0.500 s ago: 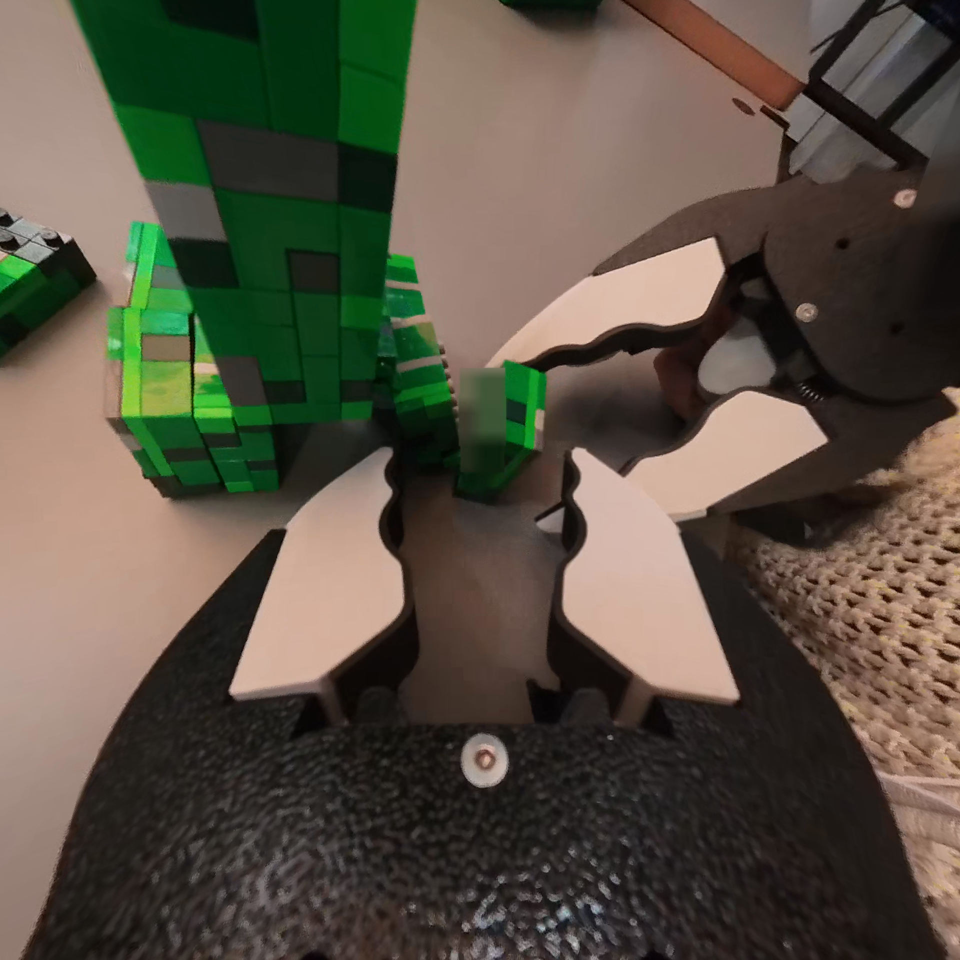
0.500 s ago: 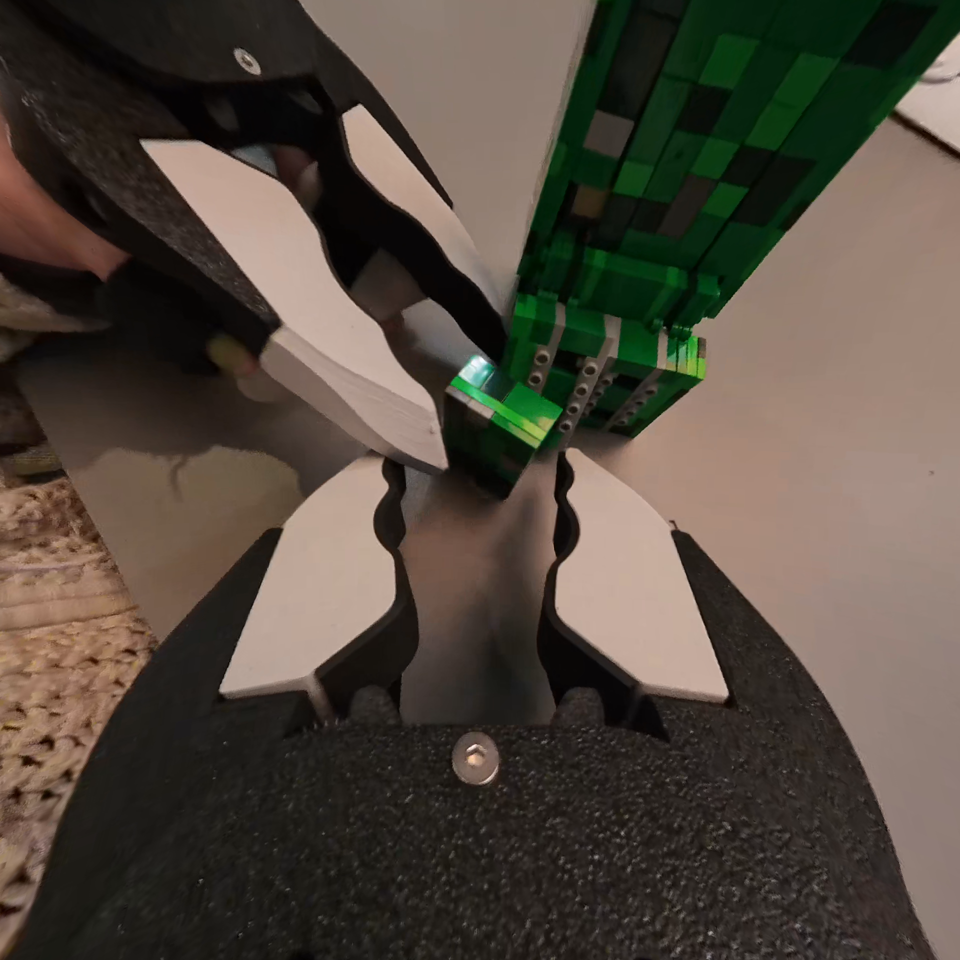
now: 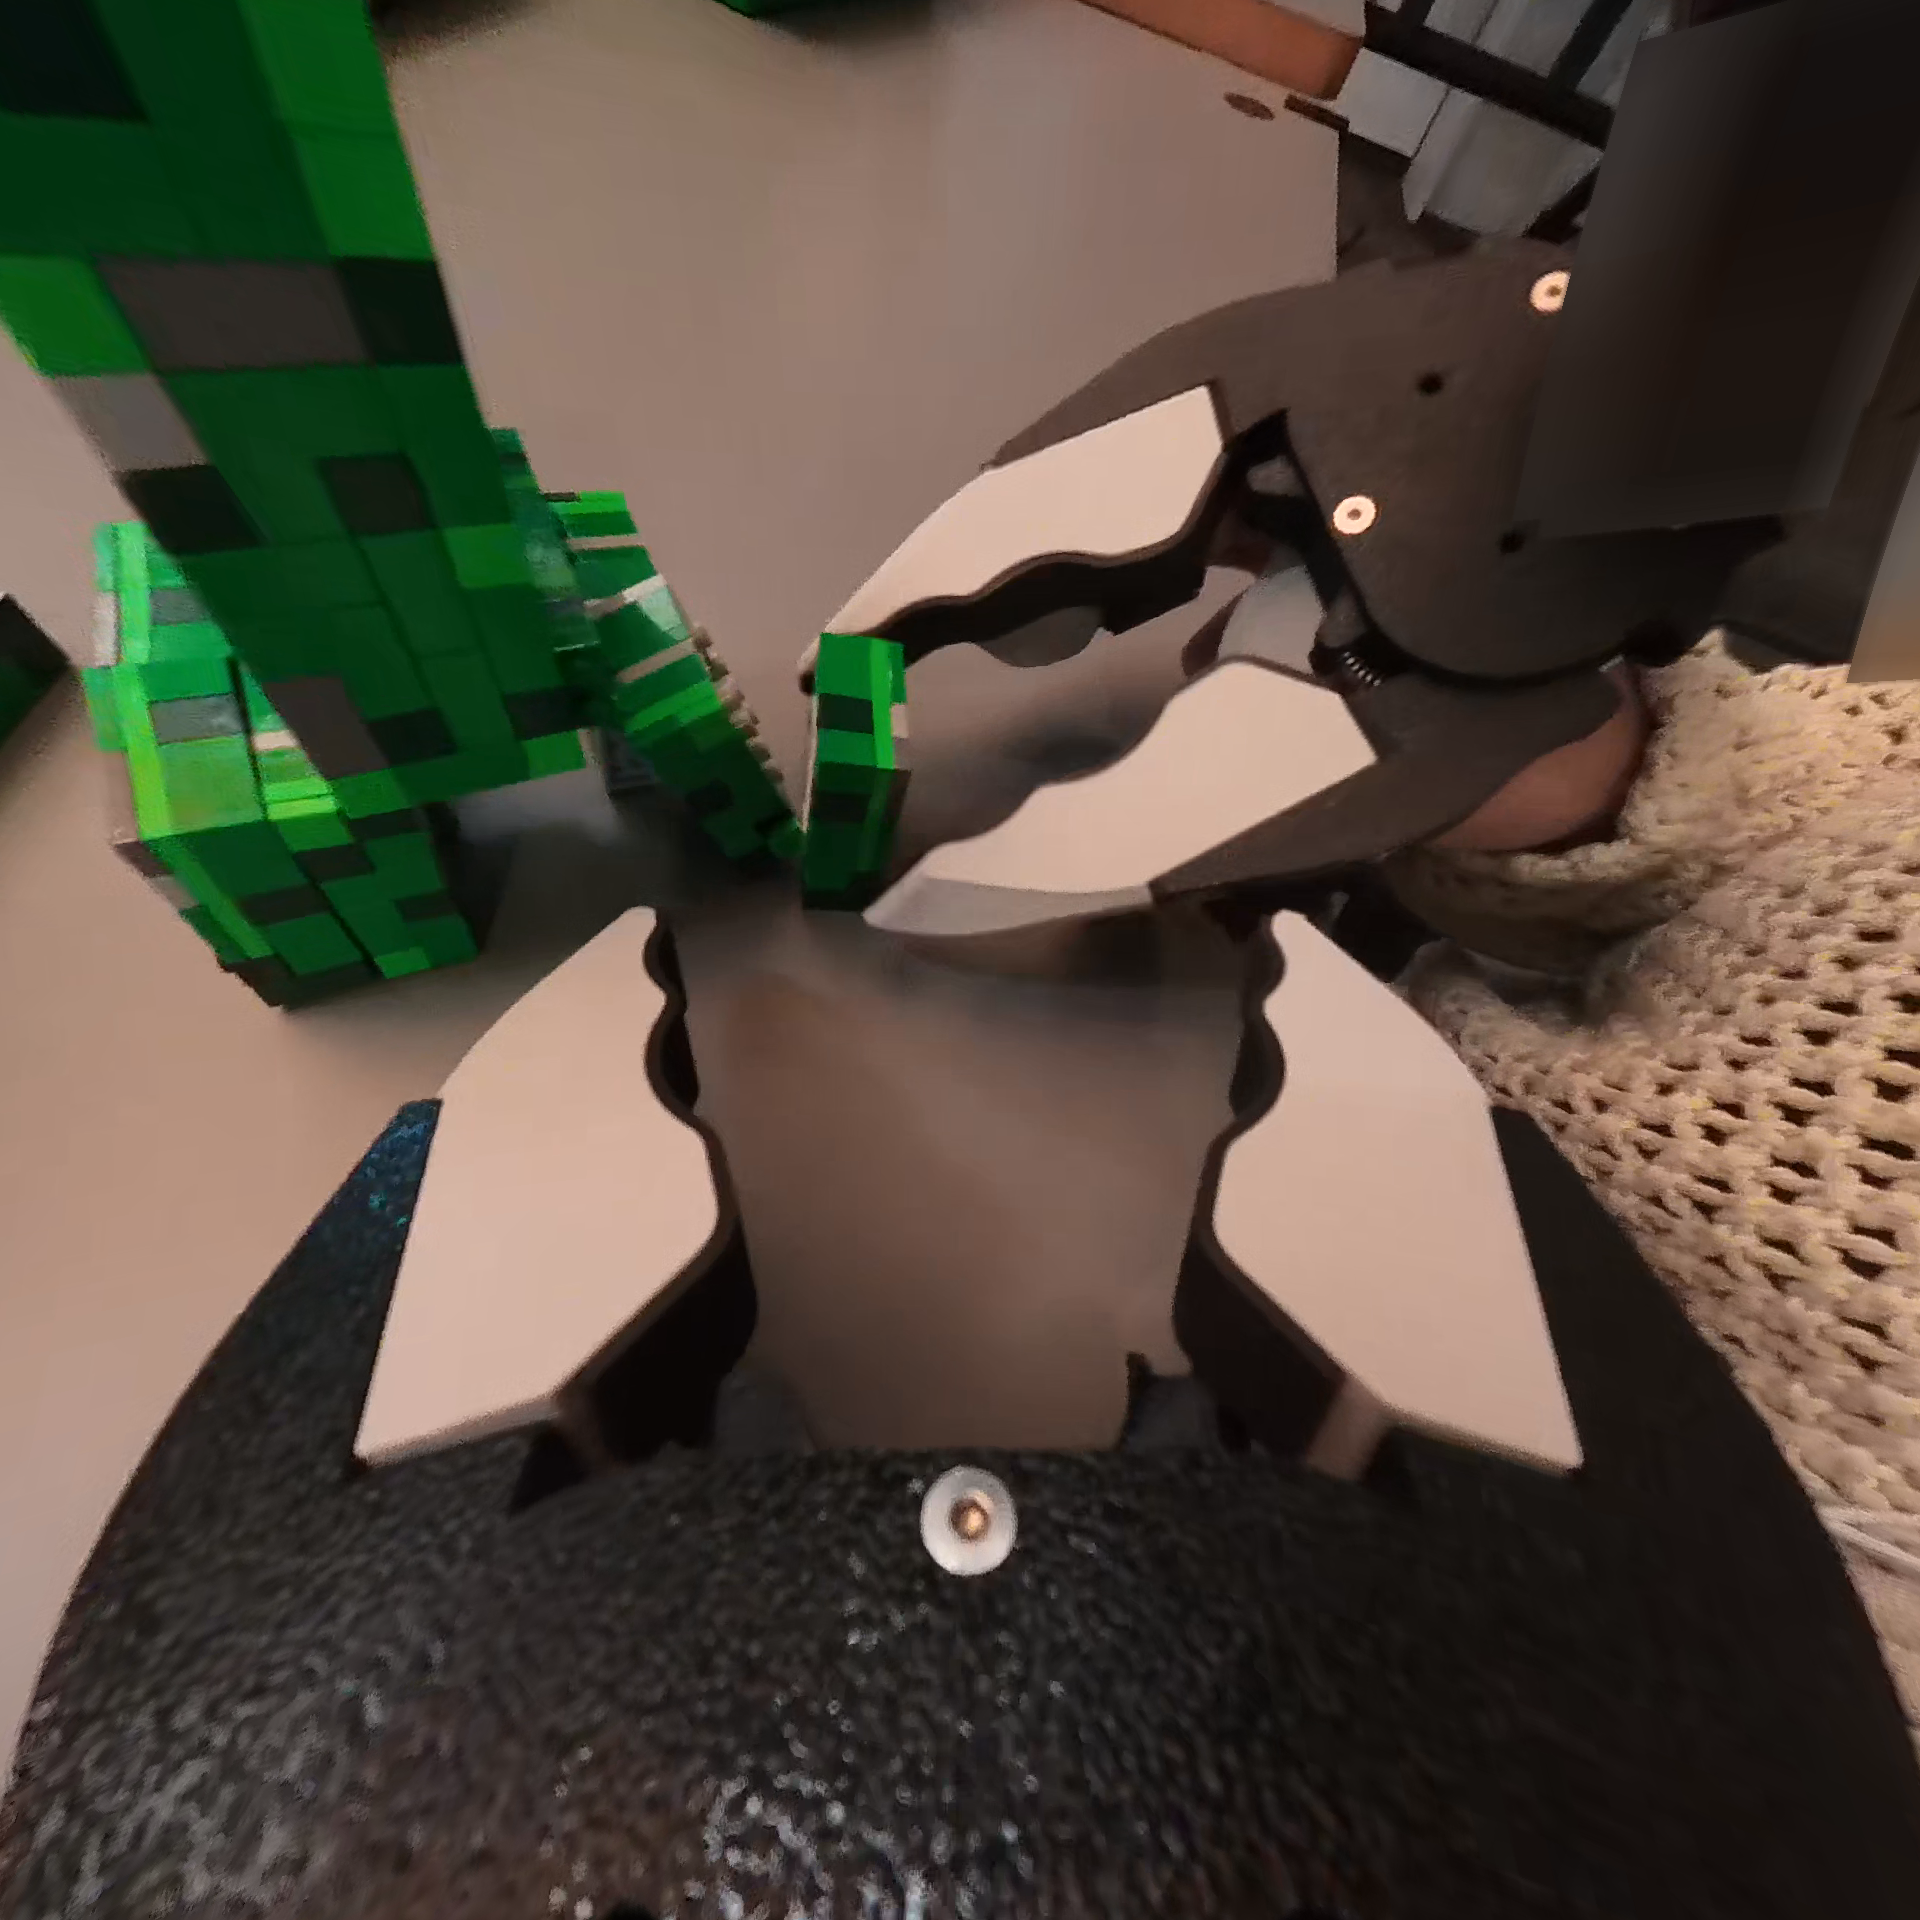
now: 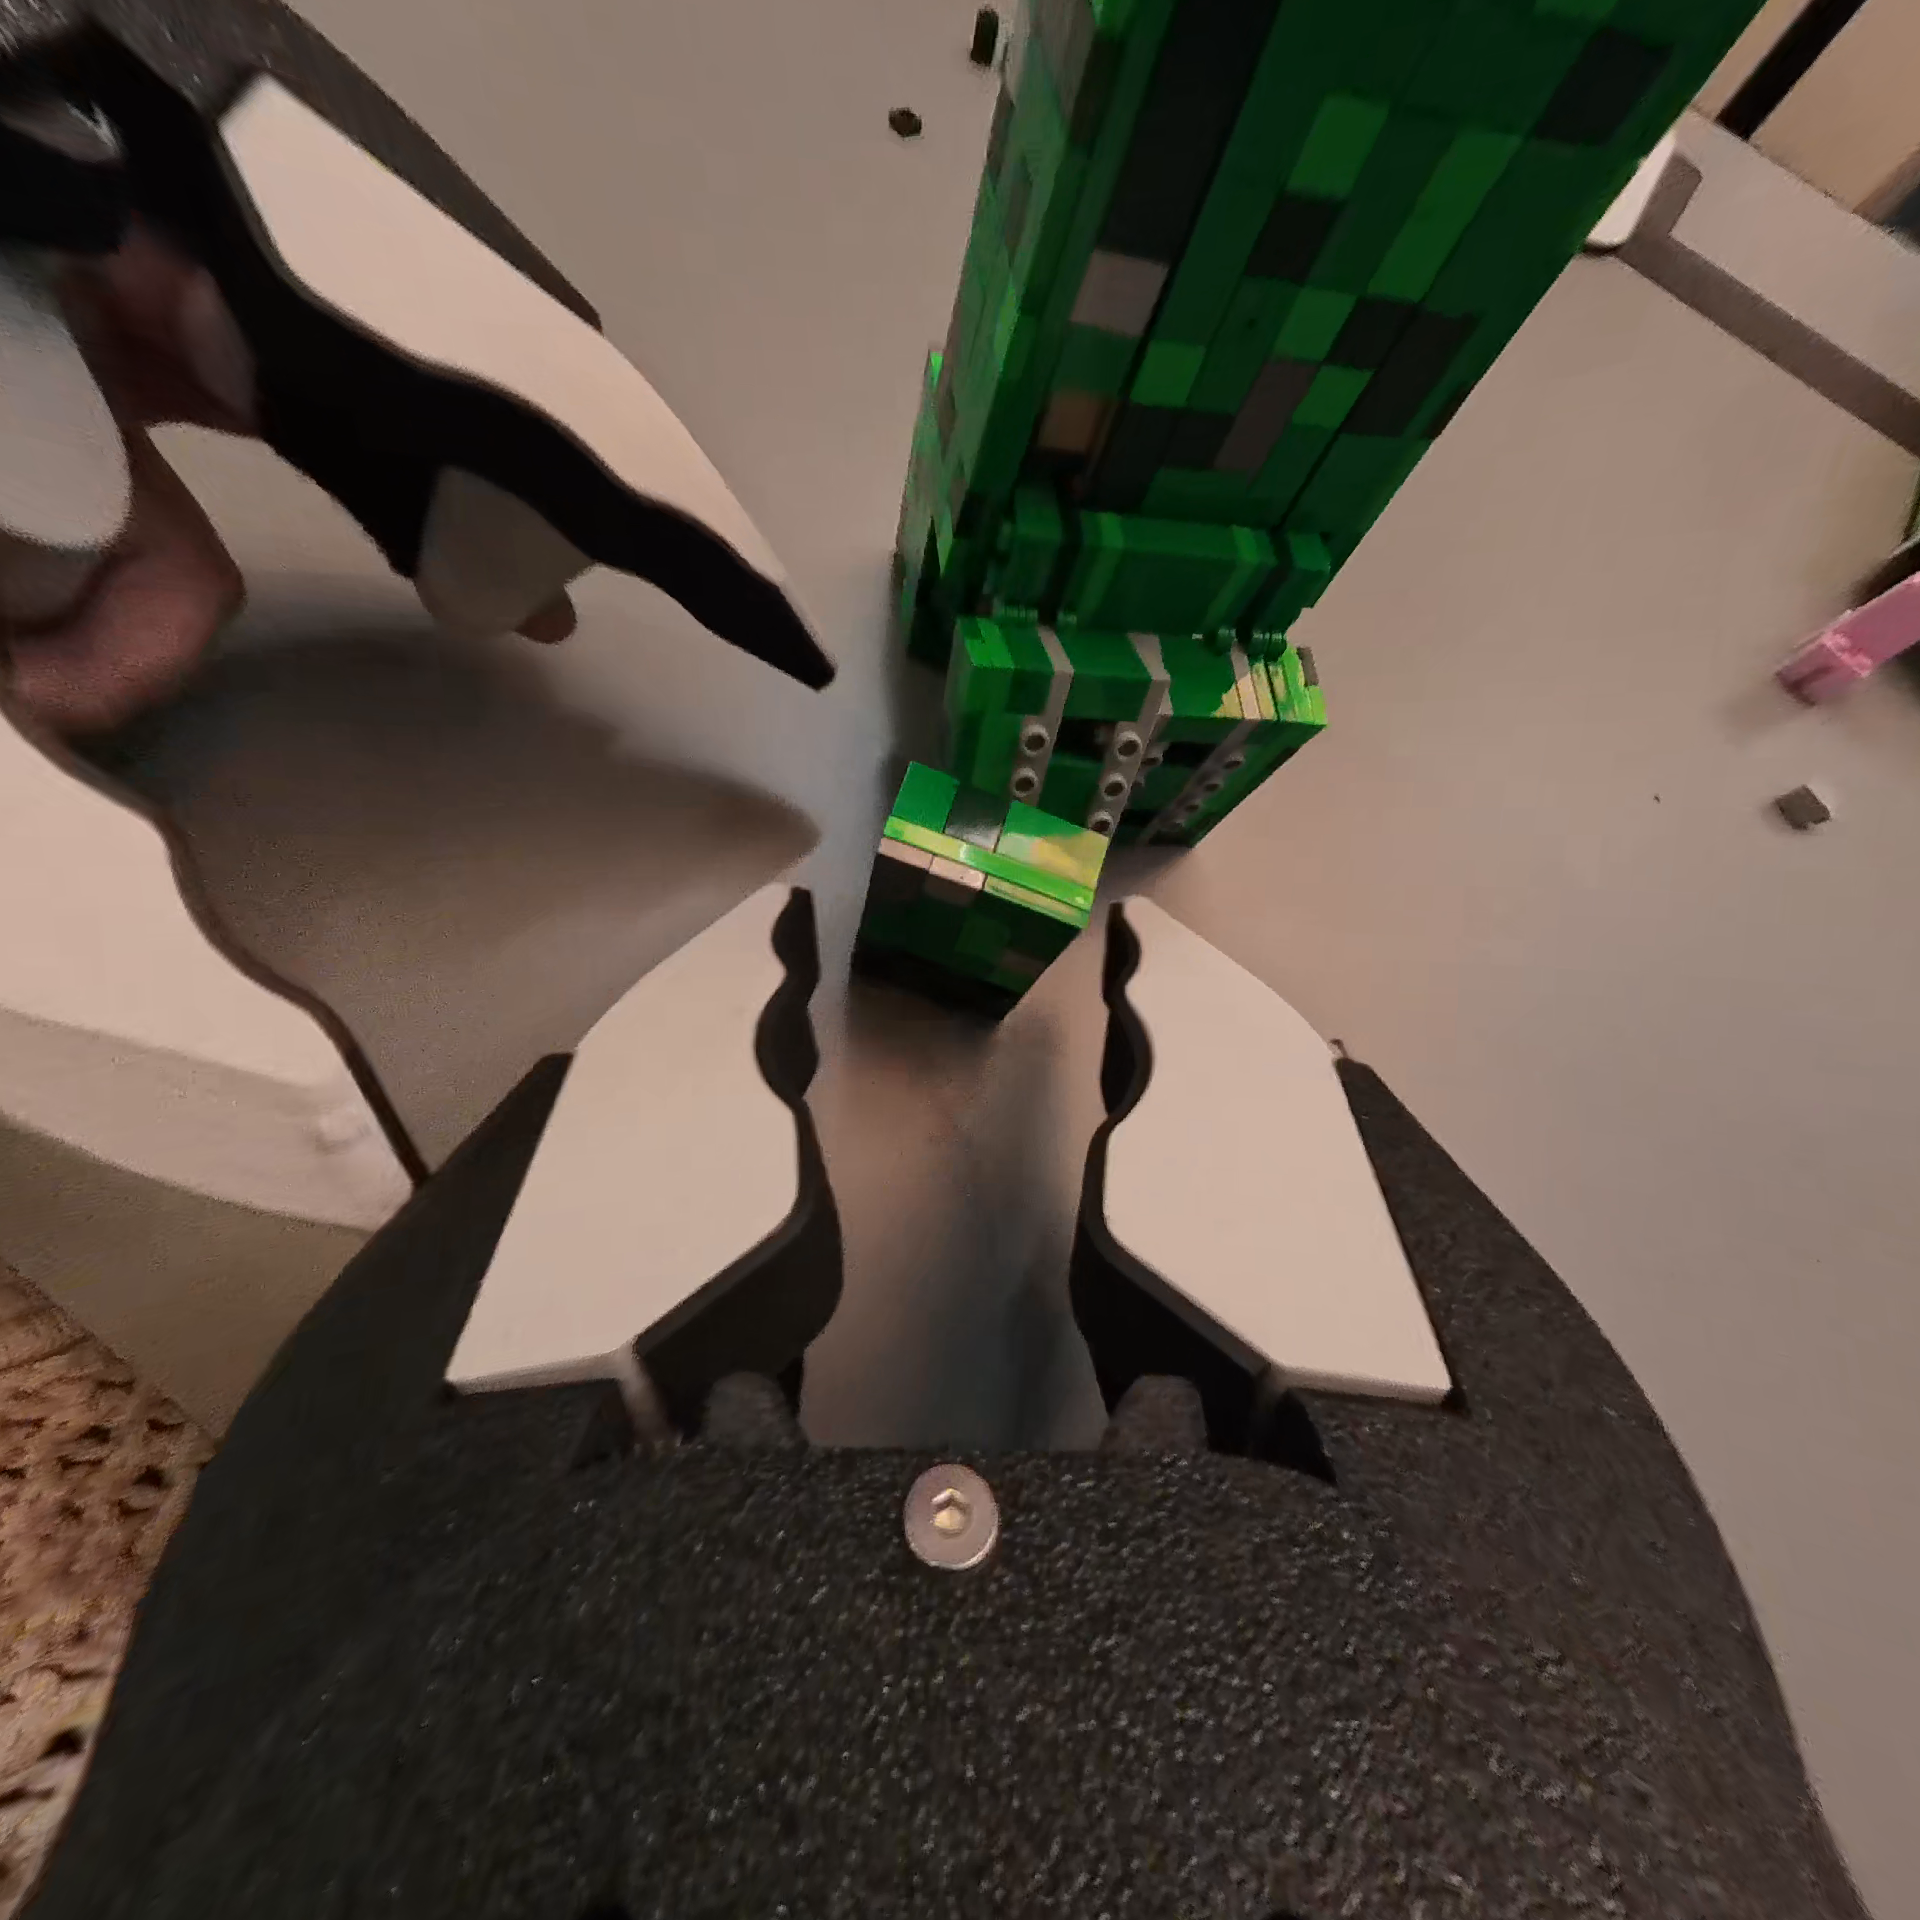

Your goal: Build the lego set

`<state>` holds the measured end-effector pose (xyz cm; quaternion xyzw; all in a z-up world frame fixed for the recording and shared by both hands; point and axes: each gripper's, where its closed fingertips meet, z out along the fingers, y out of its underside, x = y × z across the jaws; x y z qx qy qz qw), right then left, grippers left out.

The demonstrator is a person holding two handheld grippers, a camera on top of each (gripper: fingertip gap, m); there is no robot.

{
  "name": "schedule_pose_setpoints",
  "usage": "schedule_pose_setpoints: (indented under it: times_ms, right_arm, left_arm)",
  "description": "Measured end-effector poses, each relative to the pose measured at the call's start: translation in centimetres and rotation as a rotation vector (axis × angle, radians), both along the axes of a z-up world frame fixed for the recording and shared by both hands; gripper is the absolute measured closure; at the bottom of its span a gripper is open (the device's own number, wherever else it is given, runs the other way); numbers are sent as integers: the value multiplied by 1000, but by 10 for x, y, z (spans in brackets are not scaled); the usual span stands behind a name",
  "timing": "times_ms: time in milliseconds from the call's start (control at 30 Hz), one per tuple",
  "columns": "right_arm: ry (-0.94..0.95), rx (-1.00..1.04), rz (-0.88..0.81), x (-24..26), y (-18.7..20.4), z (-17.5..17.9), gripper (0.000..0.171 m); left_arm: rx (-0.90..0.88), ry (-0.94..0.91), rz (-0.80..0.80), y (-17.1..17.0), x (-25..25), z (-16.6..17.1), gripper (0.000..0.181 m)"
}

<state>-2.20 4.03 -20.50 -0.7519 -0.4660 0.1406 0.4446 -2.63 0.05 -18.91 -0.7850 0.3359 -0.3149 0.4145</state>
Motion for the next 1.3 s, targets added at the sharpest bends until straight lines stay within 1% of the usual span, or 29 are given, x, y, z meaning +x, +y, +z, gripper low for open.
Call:
schedule_pose_setpoints:
  times_ms: [67, 233, 300, 367, 567, 700, 867, 1000, 1167, 1300]
  right_arm:
    - [32, 1, 11, -1, 0, 4, 134]
    - [12, 14, 86, 9, -3, 8, 135]
    - [28, 7, 151, 10, -1, 14, 135]
    - [36, -29, 226, 7, 1, 16, 135]
    - [29, -127, 327, -2, 13, 13, 136]
    - [33, -118, 340, -2, 17, 15, 136]
    - [125, -167, 353, -4, 15, 17, 136]
    - [201, -234, 358, -5, 13, 16, 136]
    - [226, -247, 358, -4, 13, 16, 136]
    - [225, -241, 359, -4, 13, 16, 136]
  left_arm:
    - [1, -4, -8, 1, 5, -1, 79]
    - [-3, 1, 30, 11, 11, -2, 81]
    - [-3, 14, 37, 14, 12, -3, 82]
    - [-6, 28, 47, 16, 12, -5, 83]
    - [-2, 34, 66, 24, 15, -6, 81]
    - [-18, 45, 56, 26, 19, -8, 82]
    - [-24, 41, 72, 29, 18, -8, 86]
    - [-11, 72, 106, 33, 15, -10, 96]
    - [16, 150, 175, 39, 9, -16, 112]
    - [52, 276, 232, 45, 5, -25, 114]
